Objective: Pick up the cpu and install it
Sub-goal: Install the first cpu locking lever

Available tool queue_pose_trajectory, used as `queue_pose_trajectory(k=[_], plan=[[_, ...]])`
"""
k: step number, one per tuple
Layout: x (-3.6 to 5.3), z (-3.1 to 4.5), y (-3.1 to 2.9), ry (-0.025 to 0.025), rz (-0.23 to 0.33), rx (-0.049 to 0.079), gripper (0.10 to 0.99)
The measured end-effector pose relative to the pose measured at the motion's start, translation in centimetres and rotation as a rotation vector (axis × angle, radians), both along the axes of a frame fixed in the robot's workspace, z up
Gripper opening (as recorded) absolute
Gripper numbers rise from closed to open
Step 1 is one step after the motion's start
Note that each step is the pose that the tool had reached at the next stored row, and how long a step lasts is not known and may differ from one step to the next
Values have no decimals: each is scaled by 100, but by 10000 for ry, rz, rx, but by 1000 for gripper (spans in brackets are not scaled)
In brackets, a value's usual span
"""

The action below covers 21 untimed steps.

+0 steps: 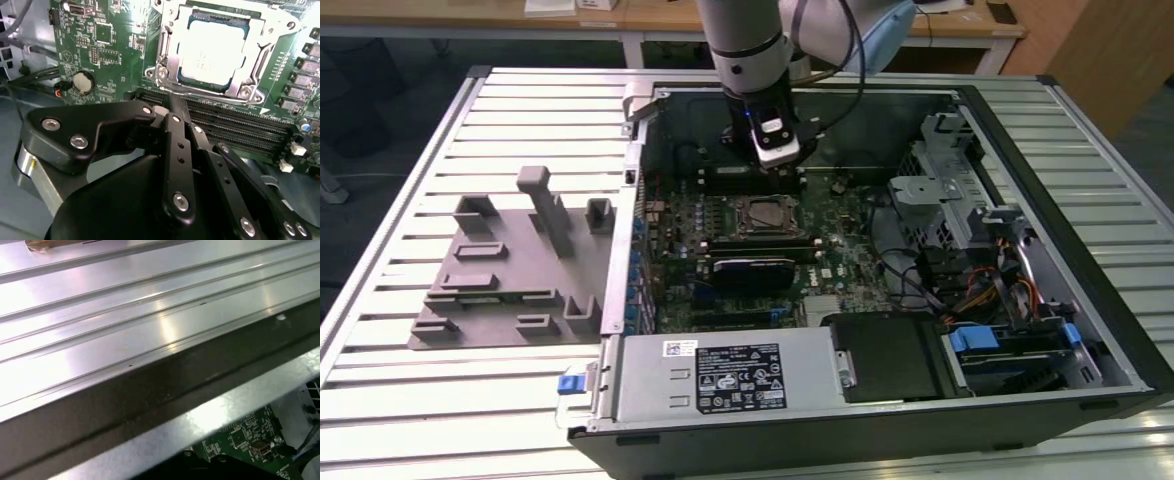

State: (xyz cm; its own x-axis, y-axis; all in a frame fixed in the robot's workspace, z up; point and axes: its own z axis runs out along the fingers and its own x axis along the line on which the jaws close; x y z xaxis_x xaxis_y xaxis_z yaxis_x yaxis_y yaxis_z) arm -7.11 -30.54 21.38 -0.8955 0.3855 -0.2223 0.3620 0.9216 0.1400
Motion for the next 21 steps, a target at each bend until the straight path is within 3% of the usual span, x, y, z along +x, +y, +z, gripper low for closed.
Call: queue_pose_trajectory(k=[5,6,9,12,14,17,21], plan=[[2,1,0,5,-1,-22,106],[7,0,0,26,1,-58,106],[26,-2,-1,156,-2,-262,106],[48,-2,-1,320,-3,-525,106],[63,-3,-2,459,-2,-703,106],[88,-3,-11,756,4,-941,106],[114,-2,-40,1111,13,-1125,106]])
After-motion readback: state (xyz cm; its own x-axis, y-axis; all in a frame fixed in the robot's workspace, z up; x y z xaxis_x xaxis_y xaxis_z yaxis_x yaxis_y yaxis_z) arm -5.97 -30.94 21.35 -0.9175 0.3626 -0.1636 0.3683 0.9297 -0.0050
